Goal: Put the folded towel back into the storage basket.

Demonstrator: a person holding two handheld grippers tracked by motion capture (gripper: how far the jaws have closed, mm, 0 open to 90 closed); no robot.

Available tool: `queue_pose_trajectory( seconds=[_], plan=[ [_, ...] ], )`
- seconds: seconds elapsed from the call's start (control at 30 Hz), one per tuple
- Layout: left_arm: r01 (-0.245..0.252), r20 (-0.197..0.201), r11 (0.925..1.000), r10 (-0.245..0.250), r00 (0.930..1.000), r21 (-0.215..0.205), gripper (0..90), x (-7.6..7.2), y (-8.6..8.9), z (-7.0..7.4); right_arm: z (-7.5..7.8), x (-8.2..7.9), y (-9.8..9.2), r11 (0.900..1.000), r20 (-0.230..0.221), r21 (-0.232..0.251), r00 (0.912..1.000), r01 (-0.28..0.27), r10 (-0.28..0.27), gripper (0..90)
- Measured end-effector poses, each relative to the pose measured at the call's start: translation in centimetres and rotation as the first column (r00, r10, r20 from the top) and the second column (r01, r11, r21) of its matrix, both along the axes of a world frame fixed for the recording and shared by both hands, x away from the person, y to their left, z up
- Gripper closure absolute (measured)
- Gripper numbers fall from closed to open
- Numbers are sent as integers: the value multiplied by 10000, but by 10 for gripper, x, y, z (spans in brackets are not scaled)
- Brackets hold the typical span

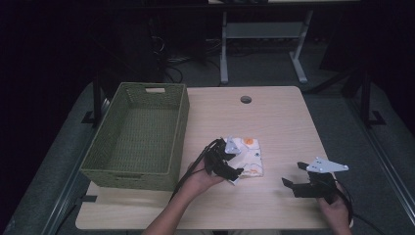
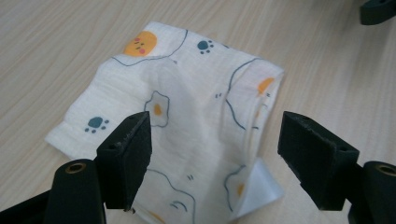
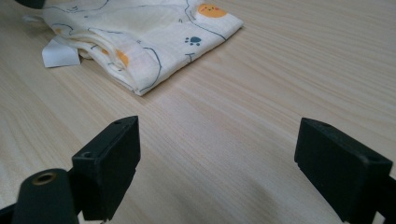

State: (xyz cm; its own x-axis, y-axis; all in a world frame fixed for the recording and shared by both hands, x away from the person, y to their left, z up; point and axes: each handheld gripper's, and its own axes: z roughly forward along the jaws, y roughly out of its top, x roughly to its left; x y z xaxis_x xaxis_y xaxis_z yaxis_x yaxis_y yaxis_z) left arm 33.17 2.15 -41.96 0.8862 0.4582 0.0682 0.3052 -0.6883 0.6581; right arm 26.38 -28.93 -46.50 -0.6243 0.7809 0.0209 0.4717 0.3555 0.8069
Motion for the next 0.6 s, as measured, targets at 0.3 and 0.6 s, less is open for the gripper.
queue_pose_trajectory(
  seconds=[0.3, 0.6],
  plan=[
    [-140, -292, 9984, 156, 9995, 542, 278, 22, -13, -8, 0, 1, 0, 10000, 32, -20, 10000, -32, 32, 140],
    [-285, -609, 9978, 322, 9976, 606, 331, 38, -27, -15, 1, 1, -1, 10000, 37, -6, 10000, -34, 34, 139]
  ],
)
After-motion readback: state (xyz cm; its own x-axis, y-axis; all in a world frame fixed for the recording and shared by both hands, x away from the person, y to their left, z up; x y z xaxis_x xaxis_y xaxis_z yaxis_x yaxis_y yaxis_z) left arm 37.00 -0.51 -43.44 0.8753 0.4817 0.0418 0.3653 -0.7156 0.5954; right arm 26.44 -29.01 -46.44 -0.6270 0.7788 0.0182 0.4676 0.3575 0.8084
